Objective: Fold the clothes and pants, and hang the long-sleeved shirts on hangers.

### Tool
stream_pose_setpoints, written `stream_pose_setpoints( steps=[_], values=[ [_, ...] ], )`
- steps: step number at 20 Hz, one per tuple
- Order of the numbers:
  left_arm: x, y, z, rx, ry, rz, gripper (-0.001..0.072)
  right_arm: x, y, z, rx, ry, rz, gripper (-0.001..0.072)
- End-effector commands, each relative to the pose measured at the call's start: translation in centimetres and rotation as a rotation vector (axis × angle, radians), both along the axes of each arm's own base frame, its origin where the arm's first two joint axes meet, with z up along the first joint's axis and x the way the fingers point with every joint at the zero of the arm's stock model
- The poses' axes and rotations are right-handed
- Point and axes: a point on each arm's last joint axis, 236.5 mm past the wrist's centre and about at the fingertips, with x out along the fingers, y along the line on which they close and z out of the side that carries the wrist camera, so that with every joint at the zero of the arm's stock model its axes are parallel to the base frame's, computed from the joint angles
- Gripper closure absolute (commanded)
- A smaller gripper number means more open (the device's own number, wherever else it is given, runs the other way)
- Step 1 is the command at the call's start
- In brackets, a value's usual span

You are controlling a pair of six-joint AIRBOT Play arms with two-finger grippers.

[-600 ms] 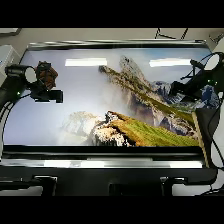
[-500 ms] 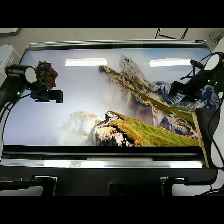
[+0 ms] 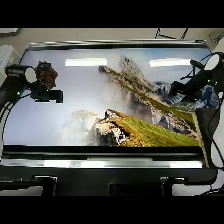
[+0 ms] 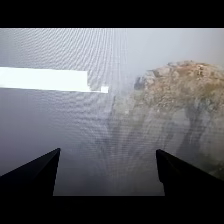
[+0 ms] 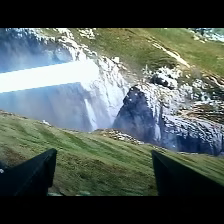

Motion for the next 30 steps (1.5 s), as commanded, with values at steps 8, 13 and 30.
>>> stream_pose_setpoints(
  steps=[8, 13, 30],
  values=[
    [6.3, -1.6, -0.1, -0.061, -0.228, -0.014, -0.0005, 2.9, -0.3, 0.5, -0.010, -0.122, -0.022, 0.0043],
    [16.6, 1.6, 3.2, -0.101, -0.615, 0.109, -0.0005, 7.5, -1.1, 2.2, -0.036, -0.329, -0.045, 0.0042],
    [24.2, 27.7, -8.8, -0.976, -0.716, 1.047, -0.0006, 8.5, 1.9, 2.1, 0.099, -0.358, -0.031, 0.0043]
  ],
)
